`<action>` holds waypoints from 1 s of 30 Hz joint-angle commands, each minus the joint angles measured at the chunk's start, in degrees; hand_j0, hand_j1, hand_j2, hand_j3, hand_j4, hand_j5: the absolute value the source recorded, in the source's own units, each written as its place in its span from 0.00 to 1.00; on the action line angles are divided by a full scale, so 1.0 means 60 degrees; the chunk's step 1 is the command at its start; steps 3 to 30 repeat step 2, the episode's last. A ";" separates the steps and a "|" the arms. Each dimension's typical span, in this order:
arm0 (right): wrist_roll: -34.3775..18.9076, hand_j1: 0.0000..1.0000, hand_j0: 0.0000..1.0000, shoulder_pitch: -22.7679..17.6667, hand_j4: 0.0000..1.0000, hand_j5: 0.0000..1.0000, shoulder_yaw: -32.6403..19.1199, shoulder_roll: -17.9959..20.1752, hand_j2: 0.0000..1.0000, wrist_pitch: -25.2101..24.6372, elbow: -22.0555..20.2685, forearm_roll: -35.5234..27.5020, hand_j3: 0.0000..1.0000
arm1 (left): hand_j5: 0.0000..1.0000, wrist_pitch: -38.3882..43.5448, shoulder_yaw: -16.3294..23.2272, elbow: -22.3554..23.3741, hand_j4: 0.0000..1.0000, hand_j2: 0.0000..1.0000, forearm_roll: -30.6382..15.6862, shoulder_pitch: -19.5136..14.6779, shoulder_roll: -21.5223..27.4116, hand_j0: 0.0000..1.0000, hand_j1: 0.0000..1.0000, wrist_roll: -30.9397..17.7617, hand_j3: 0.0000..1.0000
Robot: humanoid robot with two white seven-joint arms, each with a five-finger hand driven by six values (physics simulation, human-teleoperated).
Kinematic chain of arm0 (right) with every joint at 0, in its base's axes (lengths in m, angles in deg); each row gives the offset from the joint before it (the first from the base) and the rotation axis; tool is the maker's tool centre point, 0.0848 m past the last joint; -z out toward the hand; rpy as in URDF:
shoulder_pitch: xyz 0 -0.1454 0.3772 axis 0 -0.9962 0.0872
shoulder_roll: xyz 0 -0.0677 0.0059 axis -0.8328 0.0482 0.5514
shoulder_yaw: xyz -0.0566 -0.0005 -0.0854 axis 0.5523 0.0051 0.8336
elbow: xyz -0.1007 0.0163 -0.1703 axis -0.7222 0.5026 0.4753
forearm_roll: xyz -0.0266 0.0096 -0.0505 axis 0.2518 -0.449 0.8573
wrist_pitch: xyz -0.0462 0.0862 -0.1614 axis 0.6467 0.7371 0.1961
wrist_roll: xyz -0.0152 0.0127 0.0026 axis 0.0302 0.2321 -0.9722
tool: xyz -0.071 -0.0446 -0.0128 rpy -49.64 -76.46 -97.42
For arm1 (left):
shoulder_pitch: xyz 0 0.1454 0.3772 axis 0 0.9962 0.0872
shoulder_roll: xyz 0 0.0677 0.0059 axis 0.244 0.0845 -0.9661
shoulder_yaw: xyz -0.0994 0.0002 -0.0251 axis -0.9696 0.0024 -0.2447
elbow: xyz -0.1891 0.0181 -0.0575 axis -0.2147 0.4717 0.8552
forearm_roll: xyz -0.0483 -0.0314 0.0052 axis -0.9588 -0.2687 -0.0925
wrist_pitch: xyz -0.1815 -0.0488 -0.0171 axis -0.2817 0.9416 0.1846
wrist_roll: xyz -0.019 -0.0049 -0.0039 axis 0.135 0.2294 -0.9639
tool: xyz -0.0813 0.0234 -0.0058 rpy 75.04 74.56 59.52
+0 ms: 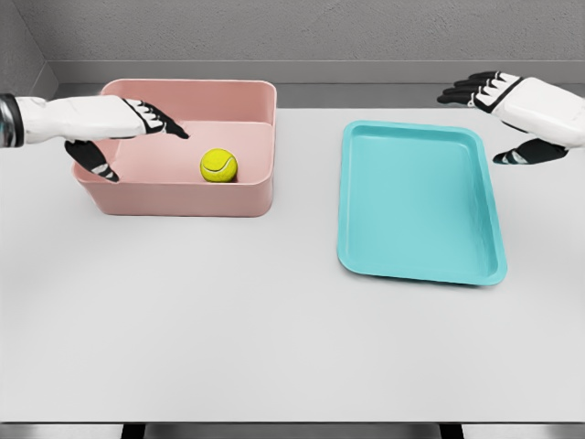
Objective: Put the tennis from the blue tray into the pink basket with both arms
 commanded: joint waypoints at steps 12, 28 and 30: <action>0.0010 1.00 1.00 0.0000 1.00 1.00 -0.0014 0.0072 1.00 -0.0008 -0.0052 -0.0063 1.00 | 1.00 0.0027 0.0014 0.0026 1.00 1.00 -0.0038 0.0000 0.0110 1.00 1.00 0.0001 1.00; 0.0010 1.00 1.00 0.0000 1.00 1.00 -0.0014 0.0072 1.00 -0.0008 -0.0052 -0.0063 1.00 | 1.00 0.0027 0.0014 0.0026 1.00 1.00 -0.0038 0.0000 0.0110 1.00 1.00 0.0001 1.00; 0.0010 1.00 1.00 0.0000 1.00 1.00 -0.0014 0.0072 1.00 -0.0008 -0.0052 -0.0063 1.00 | 1.00 0.0027 0.0014 0.0026 1.00 1.00 -0.0038 0.0000 0.0110 1.00 1.00 0.0001 1.00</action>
